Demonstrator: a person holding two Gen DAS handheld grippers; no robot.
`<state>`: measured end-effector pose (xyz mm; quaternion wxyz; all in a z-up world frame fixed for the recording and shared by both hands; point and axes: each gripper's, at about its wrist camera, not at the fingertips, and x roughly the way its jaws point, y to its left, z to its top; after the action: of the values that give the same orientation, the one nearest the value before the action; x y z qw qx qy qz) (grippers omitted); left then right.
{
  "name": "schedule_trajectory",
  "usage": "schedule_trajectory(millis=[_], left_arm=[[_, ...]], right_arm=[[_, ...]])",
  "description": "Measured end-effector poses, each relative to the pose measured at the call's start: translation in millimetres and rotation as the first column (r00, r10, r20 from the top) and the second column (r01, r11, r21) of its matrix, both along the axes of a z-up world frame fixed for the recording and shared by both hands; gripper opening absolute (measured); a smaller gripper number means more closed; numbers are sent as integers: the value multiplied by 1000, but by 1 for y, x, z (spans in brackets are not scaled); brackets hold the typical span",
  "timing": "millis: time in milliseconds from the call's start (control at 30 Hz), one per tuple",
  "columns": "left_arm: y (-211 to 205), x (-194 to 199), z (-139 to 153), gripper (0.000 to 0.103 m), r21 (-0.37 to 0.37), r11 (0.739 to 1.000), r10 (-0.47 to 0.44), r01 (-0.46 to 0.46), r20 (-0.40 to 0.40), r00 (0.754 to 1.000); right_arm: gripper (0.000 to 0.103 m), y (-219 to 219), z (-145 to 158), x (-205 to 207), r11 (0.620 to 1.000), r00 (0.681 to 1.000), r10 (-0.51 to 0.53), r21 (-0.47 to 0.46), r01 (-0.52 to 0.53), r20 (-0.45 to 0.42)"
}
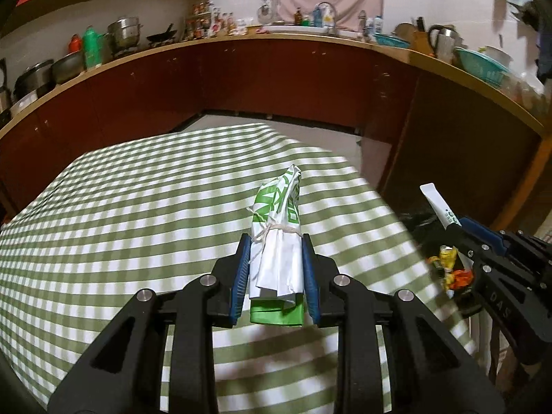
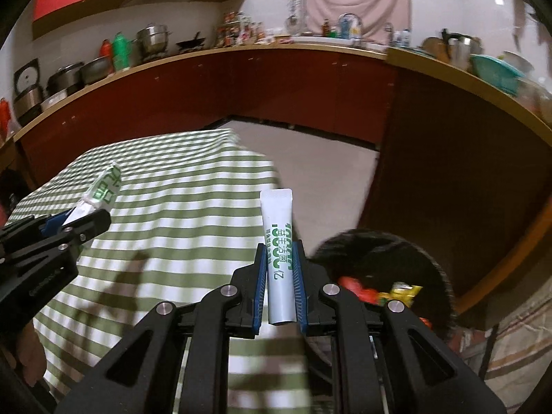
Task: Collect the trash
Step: 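Carry the white tube and packet over the bin and open both tools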
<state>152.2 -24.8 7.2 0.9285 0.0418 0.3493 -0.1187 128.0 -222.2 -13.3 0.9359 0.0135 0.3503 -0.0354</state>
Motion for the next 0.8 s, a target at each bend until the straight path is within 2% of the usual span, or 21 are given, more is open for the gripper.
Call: schedule_trajectory(millis=[267,467,800], left_arm=[[-71,-8,-5,28,14,994,-107,107,-2,994],[-116,-10,-16,28,35,986,-165,166,-11,986],[-160,-1,-34,28,72,980,-186,188,-36,982]], right_arm=[[16,-60,-2,-21,993,993,-118,-6,118,10],[16,-87,-10,-27,987,987,-163,6,163,8],[16,-116,-23,-25,980,980,-197,30,197,-2]])
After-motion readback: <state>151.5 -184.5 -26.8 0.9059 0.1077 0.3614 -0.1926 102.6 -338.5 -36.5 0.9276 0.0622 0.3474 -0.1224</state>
